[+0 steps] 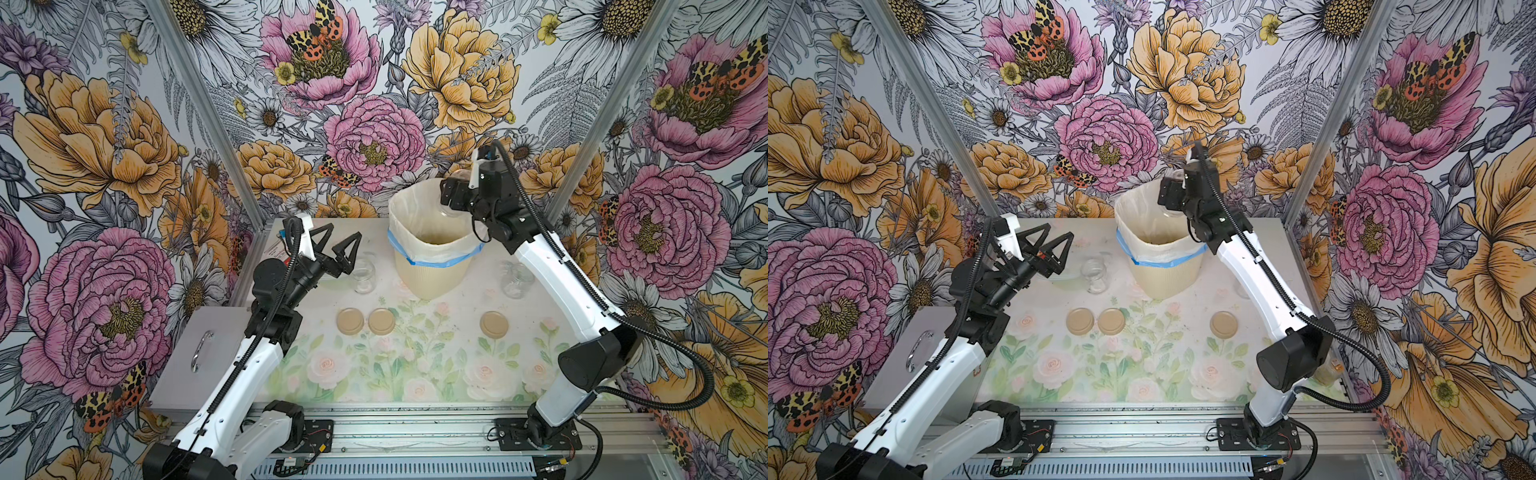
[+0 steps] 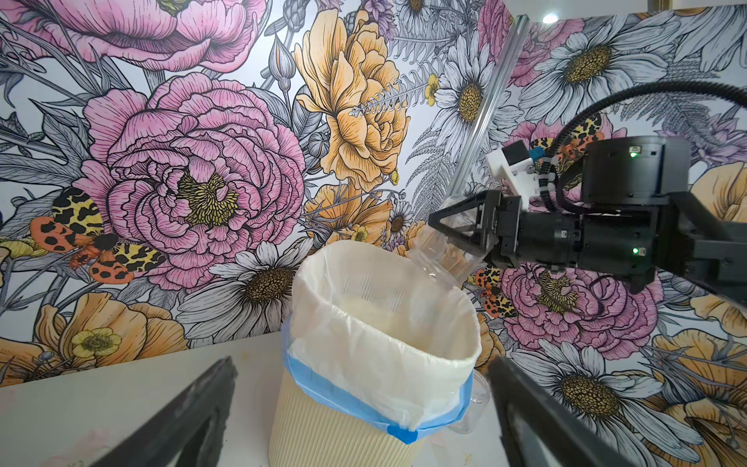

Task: Empty moldy tea leaves from jars
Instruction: Pour the moldy tea leaves from the jar into the trash bin.

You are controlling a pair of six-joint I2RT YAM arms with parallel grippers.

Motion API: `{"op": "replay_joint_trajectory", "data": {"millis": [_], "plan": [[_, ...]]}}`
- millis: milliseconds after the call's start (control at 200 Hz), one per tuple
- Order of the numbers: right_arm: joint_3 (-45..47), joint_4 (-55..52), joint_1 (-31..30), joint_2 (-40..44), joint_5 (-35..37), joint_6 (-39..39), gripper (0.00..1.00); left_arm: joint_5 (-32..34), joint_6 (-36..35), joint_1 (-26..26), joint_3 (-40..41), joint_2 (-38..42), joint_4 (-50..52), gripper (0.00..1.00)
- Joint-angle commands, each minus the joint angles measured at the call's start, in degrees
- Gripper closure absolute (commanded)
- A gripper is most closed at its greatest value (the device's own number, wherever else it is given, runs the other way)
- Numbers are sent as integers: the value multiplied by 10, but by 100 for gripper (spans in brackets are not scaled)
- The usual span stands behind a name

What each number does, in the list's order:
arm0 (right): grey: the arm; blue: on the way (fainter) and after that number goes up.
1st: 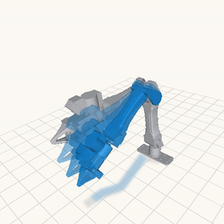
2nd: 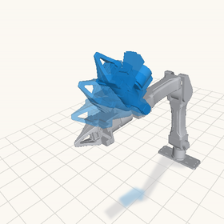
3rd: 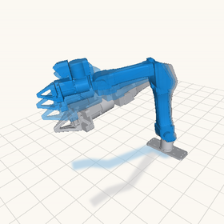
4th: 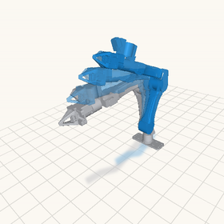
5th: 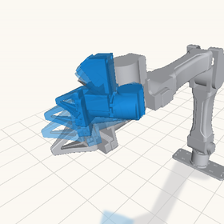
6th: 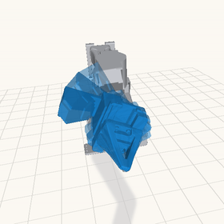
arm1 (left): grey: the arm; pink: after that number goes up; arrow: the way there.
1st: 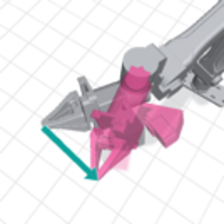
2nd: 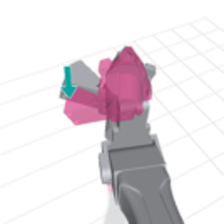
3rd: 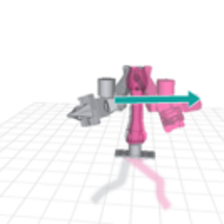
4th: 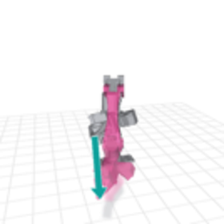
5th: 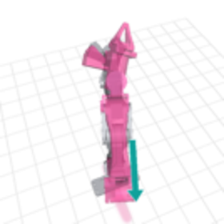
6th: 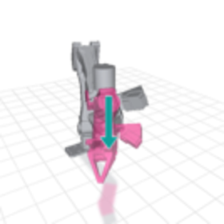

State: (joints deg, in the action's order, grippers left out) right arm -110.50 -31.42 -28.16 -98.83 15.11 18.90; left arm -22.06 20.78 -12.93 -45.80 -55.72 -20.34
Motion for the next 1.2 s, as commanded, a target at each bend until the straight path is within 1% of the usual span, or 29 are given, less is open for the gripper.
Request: {"op": "replay_joint_trajectory", "data": {"millis": [0, 45, 145, 215, 310, 365, 550, 651, 776, 861, 976, 1091, 1196], "plan": [[-15, 12, -43, -29, 196, -175, 44, 5, 25, 3, -6, -1, -25, 1], [0, 33, -38, -20, 207, -177, 43, 8, 31, 6, -8, 2, -23, 1], [17, 42, -1, 1, 126, -103, 44, 11, 45, 13, -7, 11, -29, 1], [-10, 19, 1, -6, 97, -89, 44, 8, 42, 15, -9, 8, -25, 1], [-42, -13, 11, -7, 41, -37, 43, -5, 36, 10, -20, -11, -29, 1], [-59, -26, 25, -4, -7, 8, 43, -11, 19, 2, -31, -28, -33, 1], [-78, -34, 103, 3, -207, 231, 42, -53, -35, -32, -113, -121, -34, 1], [-80, -23, 128, 4, -279, 312, 42, -75, -67, -54, -163, -177, -35, 1], [-70, 12, 150, 15, -347, 398, 41, -91, -101, -74, -220, -239, -34, 1], [-46, 46, 164, 31, -379, 451, 41, -98, -117, -85, -256, -275, -35, 1], [-1, 85, 182, 46, -415, 511, 41, -125, -131, -100, -308, -323, -35, 1], [46, 115, 192, 64, -426, 542, 41, -159, -140, -112, -361, -372, -30, 1], [75, 125, 198, 82, -426, 557, 41, -188, -163, -123, -410, -416, -5, 1]]}}
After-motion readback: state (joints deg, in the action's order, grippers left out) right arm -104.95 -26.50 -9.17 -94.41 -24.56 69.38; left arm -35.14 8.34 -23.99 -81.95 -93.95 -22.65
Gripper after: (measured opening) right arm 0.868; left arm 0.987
